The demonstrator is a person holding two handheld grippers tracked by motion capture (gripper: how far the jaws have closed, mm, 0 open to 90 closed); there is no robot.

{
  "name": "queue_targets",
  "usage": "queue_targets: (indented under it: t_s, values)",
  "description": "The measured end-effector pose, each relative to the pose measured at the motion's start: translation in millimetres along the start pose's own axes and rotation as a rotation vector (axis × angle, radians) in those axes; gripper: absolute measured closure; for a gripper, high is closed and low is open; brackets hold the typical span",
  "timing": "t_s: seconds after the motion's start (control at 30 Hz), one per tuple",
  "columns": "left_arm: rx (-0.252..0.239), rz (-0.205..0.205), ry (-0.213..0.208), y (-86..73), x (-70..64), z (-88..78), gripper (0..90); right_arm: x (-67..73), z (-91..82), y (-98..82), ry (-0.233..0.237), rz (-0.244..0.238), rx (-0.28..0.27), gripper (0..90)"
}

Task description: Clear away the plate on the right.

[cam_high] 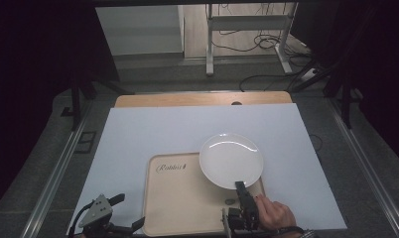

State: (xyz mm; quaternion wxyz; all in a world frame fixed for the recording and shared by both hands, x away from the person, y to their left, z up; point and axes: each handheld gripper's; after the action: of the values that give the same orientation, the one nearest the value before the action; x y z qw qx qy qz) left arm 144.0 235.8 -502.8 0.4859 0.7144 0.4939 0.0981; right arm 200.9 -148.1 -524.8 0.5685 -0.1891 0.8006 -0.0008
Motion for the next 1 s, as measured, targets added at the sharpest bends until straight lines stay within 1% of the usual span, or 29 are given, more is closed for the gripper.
queue_targets:
  t_s: [0.03,0.07,0.1,0.13,0.17,0.23,0.27,0.5,0.6,0.63,0.73,0.83,0.87,0.93,1.0]
  values:
    - [0.000,0.000,0.000,0.0,0.0,0.0,0.0,0.0,0.0,0.0,0.000,0.000,0.000,84.8]
    - [0.000,0.001,0.000,0.0,-0.1,0.0,0.0,0.7,-0.6,2.9,-0.004,-0.003,-0.018,84.8]
    - [0.000,0.001,0.000,0.0,-0.1,0.0,0.0,0.7,-0.6,2.9,-0.004,-0.003,-0.018,84.8]
    - [0.000,0.000,0.000,0.0,0.1,-0.1,0.0,-0.1,-3.7,6.3,0.013,-0.015,-0.010,84.7]
    - [0.000,0.000,0.000,0.0,0.1,-0.1,0.0,-0.1,-3.7,6.3,0.013,-0.015,-0.010,84.7]
    - [0.000,0.000,0.000,0.0,0.1,-0.2,0.0,0.5,-4.7,9.0,0.013,-0.019,-0.021,84.7]
    - [-0.001,0.000,-0.001,0.0,0.1,-0.2,0.0,2.4,-4.4,11.7,-0.003,-0.016,-0.039,84.6]
    - [0.000,0.001,-0.001,0.1,0.0,-0.2,0.0,5.4,-8.3,21.0,-0.003,-0.030,-0.068,84.6]
    - [0.000,0.002,-0.001,0.1,-0.1,-0.2,0.0,7.4,-10.6,27.4,-0.001,-0.038,-0.092,84.5]
    - [0.001,0.003,0.000,0.1,-0.1,-0.3,0.0,7.6,-12.0,28.9,0.010,-0.041,-0.087,84.4]
    - [-0.003,-0.001,-0.002,0.0,-0.2,-0.1,0.0,10.0,-12.0,32.8,0.002,-0.044,-0.103,84.4]
    - [-0.003,0.000,-0.002,0.1,-0.2,-0.2,0.0,11.8,-12.5,34.9,0.007,-0.042,-0.105,84.4]
    - [-0.001,0.002,-0.002,0.1,-0.1,-0.3,0.0,12.3,-12.4,36.6,0.008,-0.055,-0.113,84.3]
    - [0.001,0.005,-0.001,0.2,0.0,-0.3,0.0,13.0,-12.4,38.2,0.008,-0.063,-0.119,84.3]
    - [0.000,0.003,-0.002,0.2,-0.2,-0.1,0.0,14.0,-12.4,40.0,0.011,-0.056,-0.123,84.3]
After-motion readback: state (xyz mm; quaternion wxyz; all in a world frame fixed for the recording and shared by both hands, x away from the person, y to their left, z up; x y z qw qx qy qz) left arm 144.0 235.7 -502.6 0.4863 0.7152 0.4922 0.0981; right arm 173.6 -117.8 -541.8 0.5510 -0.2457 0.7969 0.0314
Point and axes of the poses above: each handheld gripper's, and its own axes: z roughly forward along the jaws, y roughly out of its top, x roughly to its left, and after that the axes turned 14 degrees about -z, right-handed
